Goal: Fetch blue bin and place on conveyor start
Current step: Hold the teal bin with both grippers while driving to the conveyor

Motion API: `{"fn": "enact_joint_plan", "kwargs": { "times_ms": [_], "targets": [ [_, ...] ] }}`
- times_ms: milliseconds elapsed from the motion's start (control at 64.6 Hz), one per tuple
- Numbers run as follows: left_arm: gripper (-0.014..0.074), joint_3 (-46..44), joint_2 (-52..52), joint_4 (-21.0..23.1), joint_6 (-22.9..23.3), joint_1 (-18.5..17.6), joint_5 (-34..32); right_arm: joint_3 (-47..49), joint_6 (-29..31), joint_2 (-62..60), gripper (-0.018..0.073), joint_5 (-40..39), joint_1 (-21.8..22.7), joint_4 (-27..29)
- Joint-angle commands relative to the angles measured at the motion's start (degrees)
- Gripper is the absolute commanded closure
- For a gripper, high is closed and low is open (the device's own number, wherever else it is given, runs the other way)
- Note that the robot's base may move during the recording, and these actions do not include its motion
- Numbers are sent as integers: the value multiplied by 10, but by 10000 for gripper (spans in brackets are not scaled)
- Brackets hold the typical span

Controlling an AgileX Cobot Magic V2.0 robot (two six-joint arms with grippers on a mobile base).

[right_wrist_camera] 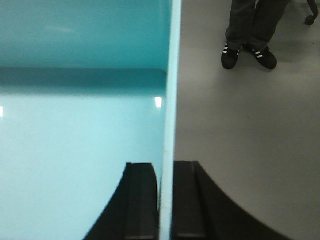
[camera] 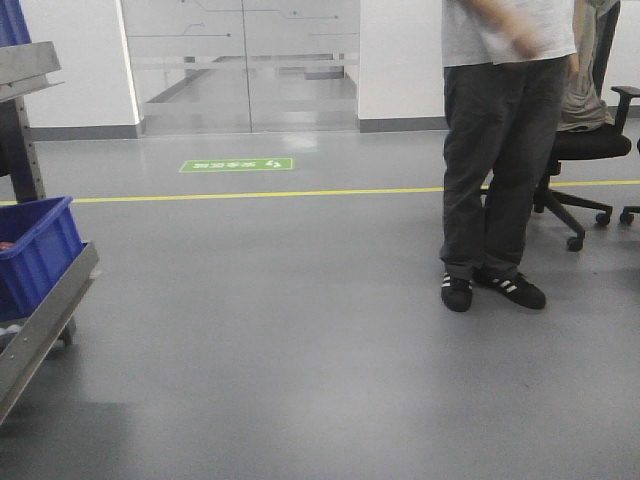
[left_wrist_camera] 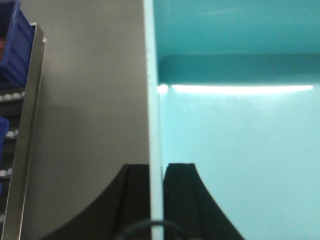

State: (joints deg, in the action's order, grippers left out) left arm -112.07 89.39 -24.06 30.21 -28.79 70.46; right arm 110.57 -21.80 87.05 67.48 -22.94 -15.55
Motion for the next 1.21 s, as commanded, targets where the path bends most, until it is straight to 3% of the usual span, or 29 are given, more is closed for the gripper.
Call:
{"fn": "enact_joint_plan", "kwargs": {
  "times_ms": [0, 1191],
  "targets": [
    [707, -2, -4, -8, -3, -3, -16, 7, 7, -10, 721, -24, 0, -5],
    [707, -2, -4, -8, -3, -2, -16, 7, 7, -9, 721, -24, 0, -5]
  ]
}}
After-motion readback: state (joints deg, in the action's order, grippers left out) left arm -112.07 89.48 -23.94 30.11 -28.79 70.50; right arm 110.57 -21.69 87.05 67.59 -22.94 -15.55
